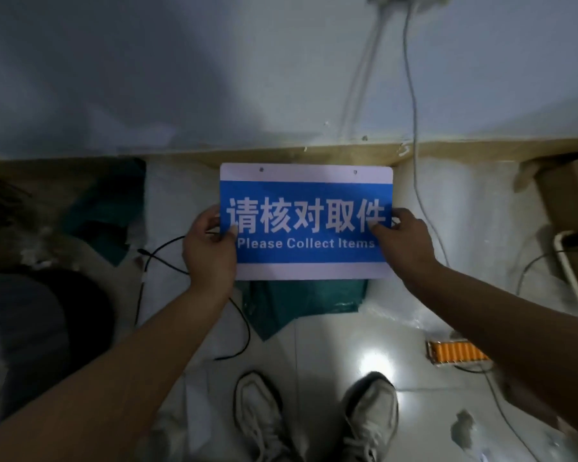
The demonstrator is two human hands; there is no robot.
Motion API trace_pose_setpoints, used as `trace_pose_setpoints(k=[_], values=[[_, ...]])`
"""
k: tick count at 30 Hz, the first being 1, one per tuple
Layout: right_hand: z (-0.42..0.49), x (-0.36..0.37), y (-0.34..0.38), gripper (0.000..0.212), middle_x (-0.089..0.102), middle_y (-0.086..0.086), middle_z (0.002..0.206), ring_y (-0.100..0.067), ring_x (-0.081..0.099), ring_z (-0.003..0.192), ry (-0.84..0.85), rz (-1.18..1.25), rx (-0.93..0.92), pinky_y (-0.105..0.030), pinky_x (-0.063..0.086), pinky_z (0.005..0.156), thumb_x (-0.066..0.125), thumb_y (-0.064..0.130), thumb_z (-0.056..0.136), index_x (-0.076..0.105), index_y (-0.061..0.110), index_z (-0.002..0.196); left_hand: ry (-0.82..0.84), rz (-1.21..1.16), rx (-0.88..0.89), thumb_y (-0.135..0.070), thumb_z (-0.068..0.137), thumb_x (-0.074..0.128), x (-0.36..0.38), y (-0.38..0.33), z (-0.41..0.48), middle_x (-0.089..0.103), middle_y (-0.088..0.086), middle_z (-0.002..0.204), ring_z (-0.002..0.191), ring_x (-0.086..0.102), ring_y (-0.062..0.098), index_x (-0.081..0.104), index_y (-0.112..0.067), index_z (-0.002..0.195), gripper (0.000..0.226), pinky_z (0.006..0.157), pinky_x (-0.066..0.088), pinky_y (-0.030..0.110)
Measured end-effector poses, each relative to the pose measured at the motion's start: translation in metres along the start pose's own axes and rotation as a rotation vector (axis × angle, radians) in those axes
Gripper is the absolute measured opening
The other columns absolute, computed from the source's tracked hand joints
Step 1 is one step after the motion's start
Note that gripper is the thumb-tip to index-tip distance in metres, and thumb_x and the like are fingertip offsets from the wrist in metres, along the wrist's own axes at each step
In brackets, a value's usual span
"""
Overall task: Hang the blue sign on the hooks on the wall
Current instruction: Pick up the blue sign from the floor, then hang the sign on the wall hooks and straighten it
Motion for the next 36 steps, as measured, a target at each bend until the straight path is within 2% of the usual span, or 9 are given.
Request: trace_pose_setpoints(k=[5, 8, 12, 15, 20, 23, 27, 32, 36], values=[[-0.106, -0.117, 0.145, 0.055, 0.064, -0.018, 0.114, -0.031, 0.070, 0.089, -0.029, 0.027, -0.090, -0.043, 0.061, 0.076, 0.063, 0.047, 0.085, 0.057, 0.022, 0.134, -0.070, -0.069, 0.041, -0.004, 0.092, 0.066, -0.073, -0.190, -0.061, 0.065, -0.010, 0.109, 0.081, 0.062, -0.005, 0.057, -0.028, 0.135, 0.050, 0.067, 0.053, 0.019], [-0.181, -0.206, 0.257, 0.049, 0.063, -0.016, 0.114, -0.029, 0.068, 0.092, -0.073, 0.047, -0.210, -0.036, 0.055, 0.074, 0.065, 0.044, 0.089, 0.060, 0.021, 0.131, -0.077, -0.115, 0.127, 0.001, 0.090, 0.067, -0.127, -0.335, -0.097, 0.068, -0.003, 0.109, 0.077, 0.066, -0.005, 0.063, -0.021, 0.127, 0.043, 0.060, 0.053, 0.011], [-0.286, -0.327, 0.413, 0.043, 0.058, -0.010, 0.120, -0.025, 0.063, 0.099, -0.113, 0.085, -0.392, -0.034, 0.048, 0.080, 0.065, 0.039, 0.094, 0.058, 0.021, 0.132, -0.116, -0.139, 0.306, -0.005, 0.086, 0.074, -0.199, -0.526, -0.152, 0.073, -0.007, 0.102, 0.088, 0.072, 0.014, 0.069, -0.024, 0.119, 0.038, 0.076, 0.058, 0.029], [-0.358, -0.412, 0.518, 0.044, 0.058, -0.009, 0.122, -0.025, 0.062, 0.101, -0.174, 0.137, -0.512, -0.037, 0.050, 0.078, 0.064, 0.037, 0.094, 0.057, 0.019, 0.134, -0.131, -0.211, 0.428, -0.010, 0.088, 0.073, -0.247, -0.662, -0.193, 0.071, -0.011, 0.100, 0.086, 0.070, 0.009, 0.068, -0.026, 0.121, 0.037, 0.066, 0.051, 0.018], [-0.459, -0.527, 0.655, 0.047, 0.061, -0.012, 0.121, -0.029, 0.065, 0.099, -0.282, 0.223, -0.697, -0.038, 0.052, 0.074, 0.065, 0.035, 0.093, 0.057, 0.017, 0.135, -0.195, -0.312, 0.637, -0.013, 0.089, 0.072, -0.314, -0.841, -0.251, 0.070, -0.011, 0.107, 0.083, 0.066, 0.004, 0.067, -0.025, 0.125, 0.039, 0.070, 0.051, 0.020], [-0.508, -0.578, 0.714, 0.045, 0.061, -0.012, 0.121, -0.031, 0.065, 0.101, -0.351, 0.266, -0.785, -0.047, 0.058, 0.084, 0.064, 0.037, 0.091, 0.057, 0.019, 0.132, -0.231, -0.373, 0.748, -0.013, 0.088, 0.072, -0.345, -0.918, -0.281, 0.071, -0.009, 0.111, 0.091, 0.067, 0.012, 0.068, -0.025, 0.125, 0.039, 0.077, 0.054, 0.026], [-0.558, -0.630, 0.769, 0.045, 0.062, -0.011, 0.123, -0.031, 0.065, 0.104, -0.438, 0.317, -0.880, -0.051, 0.058, 0.087, 0.064, 0.037, 0.088, 0.058, 0.021, 0.130, -0.280, -0.427, 0.860, -0.011, 0.089, 0.070, -0.373, -0.994, -0.314, 0.068, -0.011, 0.109, 0.087, 0.064, 0.010, 0.067, -0.023, 0.126, 0.038, 0.063, 0.044, 0.013], [-0.597, -0.668, 0.799, 0.049, 0.064, -0.008, 0.127, -0.030, 0.064, 0.107, -0.548, 0.335, -0.955, -0.051, 0.058, 0.089, 0.061, 0.038, 0.087, 0.056, 0.020, 0.132, -0.331, -0.441, 0.938, -0.015, 0.090, 0.069, -0.386, -1.048, -0.342, 0.069, -0.008, 0.118, 0.094, 0.068, 0.016, 0.062, -0.025, 0.130, 0.042, 0.079, 0.055, 0.032], [-0.604, -0.685, 0.804, 0.050, 0.066, -0.009, 0.128, -0.027, 0.063, 0.105, -0.592, 0.344, -0.965, -0.042, 0.054, 0.082, 0.061, 0.033, 0.093, 0.049, 0.016, 0.139, -0.330, -0.442, 0.946, -0.018, 0.090, 0.069, -0.383, -1.067, -0.348, 0.068, -0.005, 0.121, 0.097, 0.068, 0.017, 0.055, -0.022, 0.135, 0.047, 0.088, 0.056, 0.039]])
Point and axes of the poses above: each hand's wrist, its own z-axis towards the middle knuckle, its own x-axis out of the palm, y = z × x, the point moved 4 cm from there along z, towards the middle knuckle
